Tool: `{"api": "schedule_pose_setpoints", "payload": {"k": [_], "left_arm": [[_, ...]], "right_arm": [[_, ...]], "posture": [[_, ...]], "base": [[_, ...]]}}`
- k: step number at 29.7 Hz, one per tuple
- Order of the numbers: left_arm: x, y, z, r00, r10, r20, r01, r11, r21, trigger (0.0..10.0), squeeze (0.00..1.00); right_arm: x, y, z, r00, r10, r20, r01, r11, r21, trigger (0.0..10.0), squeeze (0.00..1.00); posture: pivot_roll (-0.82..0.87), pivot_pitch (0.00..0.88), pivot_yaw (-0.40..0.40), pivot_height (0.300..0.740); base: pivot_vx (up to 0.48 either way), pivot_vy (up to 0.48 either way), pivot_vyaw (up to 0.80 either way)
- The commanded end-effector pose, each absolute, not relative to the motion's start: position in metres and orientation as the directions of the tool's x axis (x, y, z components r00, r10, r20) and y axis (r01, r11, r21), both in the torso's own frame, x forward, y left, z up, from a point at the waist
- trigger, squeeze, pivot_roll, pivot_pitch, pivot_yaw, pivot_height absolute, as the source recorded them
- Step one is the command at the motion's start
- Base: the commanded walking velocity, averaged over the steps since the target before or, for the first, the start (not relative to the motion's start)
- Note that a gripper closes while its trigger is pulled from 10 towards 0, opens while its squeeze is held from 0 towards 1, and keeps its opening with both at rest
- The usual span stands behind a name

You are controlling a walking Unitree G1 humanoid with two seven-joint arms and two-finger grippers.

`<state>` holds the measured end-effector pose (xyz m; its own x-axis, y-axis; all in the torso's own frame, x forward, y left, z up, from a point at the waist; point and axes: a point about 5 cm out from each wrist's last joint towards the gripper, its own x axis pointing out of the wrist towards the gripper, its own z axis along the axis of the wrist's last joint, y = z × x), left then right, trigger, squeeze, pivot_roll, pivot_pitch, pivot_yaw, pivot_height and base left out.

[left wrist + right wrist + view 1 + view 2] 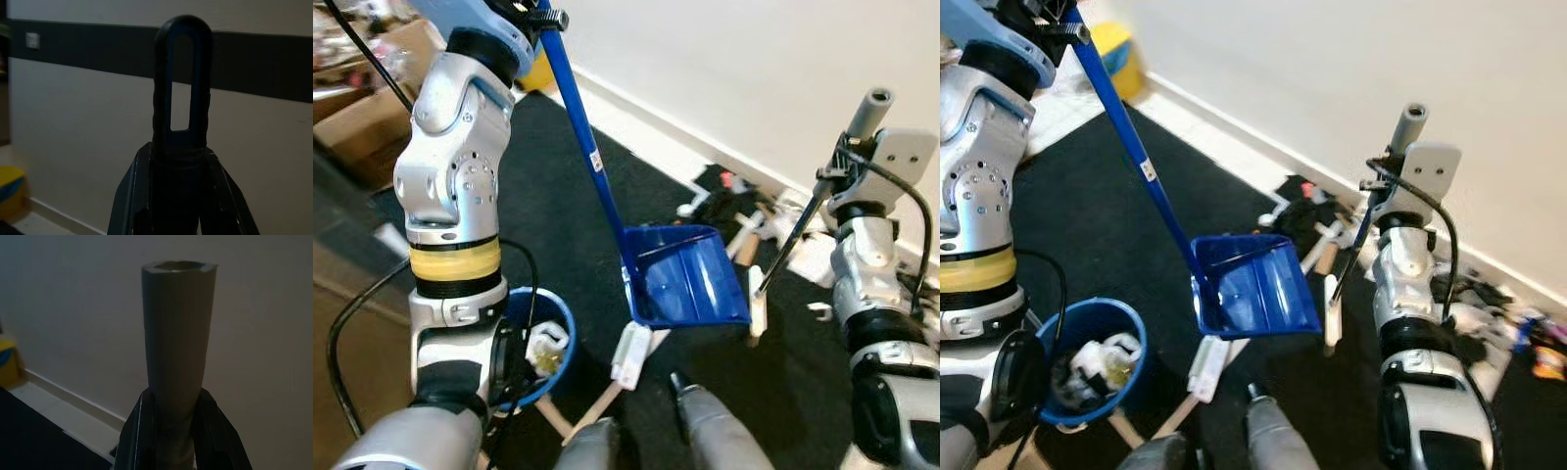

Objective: Sweep floor

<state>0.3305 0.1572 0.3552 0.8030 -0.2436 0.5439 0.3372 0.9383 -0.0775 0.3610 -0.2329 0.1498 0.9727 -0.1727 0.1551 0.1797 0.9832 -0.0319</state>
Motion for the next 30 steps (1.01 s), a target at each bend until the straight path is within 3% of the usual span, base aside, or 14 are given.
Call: {"api": "schedule_pose_setpoints", "payload": {"k": [1, 30], "left_arm": [[0.327, 0.158, 0.361, 0.784, -0.240, 0.573, 0.339, 0.938, -0.071, 10.0, 0.00], [0.333, 0.160, 0.346, 0.815, -0.227, 0.534, 0.316, 0.946, -0.080, 10.0, 0.00]], "right_arm": [[0.361, -0.232, 0.152, 0.971, -0.168, 0.169, 0.176, 0.984, -0.031, 10.0, 0.00], [0.360, -0.230, 0.149, 0.973, -0.161, 0.163, 0.169, 0.985, -0.032, 10.0, 0.00]], "posture": [[-0.04, 0.140, 0.074, 0.740], [-0.03, 0.150, 0.072, 0.740]], "base": [[0.000, 0.000, -0.76], [0.000, 0.000, -0.76]]}}
